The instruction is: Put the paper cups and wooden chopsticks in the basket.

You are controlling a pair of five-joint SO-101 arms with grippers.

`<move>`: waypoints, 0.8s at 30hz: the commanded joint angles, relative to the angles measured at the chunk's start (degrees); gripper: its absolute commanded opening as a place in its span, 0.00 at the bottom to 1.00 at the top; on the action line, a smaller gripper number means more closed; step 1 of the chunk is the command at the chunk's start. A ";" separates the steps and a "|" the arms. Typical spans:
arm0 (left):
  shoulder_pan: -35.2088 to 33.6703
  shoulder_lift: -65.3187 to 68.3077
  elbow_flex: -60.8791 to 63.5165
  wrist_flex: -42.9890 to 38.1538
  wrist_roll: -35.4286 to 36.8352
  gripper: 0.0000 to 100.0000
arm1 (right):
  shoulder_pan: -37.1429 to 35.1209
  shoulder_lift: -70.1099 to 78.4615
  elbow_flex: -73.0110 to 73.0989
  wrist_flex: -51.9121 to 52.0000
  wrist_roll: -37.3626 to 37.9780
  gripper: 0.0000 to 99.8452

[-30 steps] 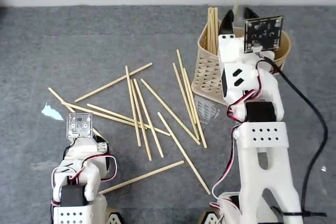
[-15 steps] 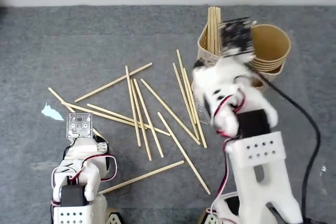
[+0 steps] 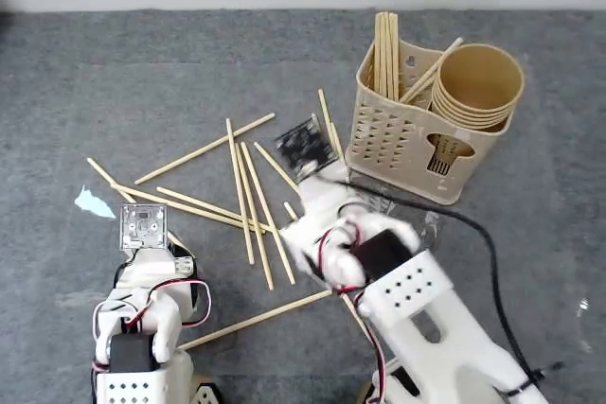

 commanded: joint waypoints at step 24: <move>-0.18 0.18 -0.48 -1.14 -0.35 0.02 | -3.65 41.71 -30.51 -5.93 -4.22 0.26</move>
